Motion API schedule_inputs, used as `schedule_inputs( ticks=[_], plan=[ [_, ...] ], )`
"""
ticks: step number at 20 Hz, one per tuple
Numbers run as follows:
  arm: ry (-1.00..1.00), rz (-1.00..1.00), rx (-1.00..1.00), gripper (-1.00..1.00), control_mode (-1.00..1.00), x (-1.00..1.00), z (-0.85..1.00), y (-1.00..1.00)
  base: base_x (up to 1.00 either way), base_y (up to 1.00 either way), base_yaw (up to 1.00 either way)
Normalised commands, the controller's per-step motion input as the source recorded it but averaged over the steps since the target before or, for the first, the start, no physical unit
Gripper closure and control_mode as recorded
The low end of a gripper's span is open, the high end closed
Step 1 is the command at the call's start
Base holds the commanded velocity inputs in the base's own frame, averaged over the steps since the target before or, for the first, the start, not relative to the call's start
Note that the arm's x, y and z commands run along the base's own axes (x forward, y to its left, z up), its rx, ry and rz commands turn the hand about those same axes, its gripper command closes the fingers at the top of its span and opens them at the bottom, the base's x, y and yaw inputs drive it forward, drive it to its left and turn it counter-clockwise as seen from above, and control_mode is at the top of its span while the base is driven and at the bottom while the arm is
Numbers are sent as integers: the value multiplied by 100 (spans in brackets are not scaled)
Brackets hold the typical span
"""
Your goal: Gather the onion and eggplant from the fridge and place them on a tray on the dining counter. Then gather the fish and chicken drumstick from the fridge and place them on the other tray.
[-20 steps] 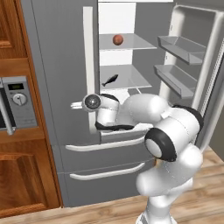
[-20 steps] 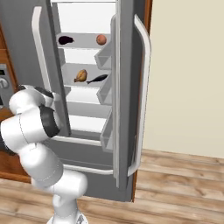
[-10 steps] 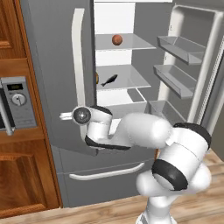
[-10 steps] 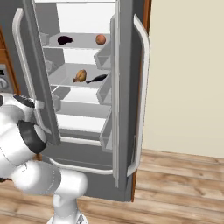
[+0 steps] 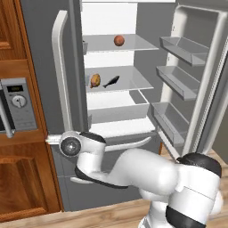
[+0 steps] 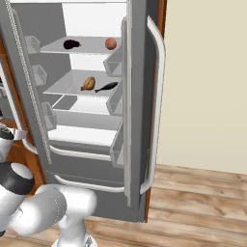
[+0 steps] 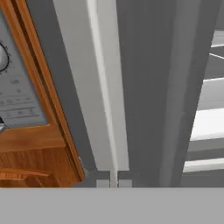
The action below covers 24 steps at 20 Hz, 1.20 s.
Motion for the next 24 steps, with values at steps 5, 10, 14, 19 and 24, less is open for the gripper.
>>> schedule_inputs(
  ticks=[5, 10, 14, 19, 24],
  plan=[
    [-8, 1, 29, 100, -100, -100, -16, 0, 0, 0, 0],
    [0, 0, 38, 100, -100, -94, 1, -12, 0, 0, 0],
    [21, -1, 21, 100, -100, -47, 3, -28, 0, 0, 0],
    [-1, -20, 44, 100, -100, -60, 52, -77, 0, 0, 0],
    [-1, -27, 45, 100, -100, -58, 71, -66, 0, 0, 0]
  ],
)
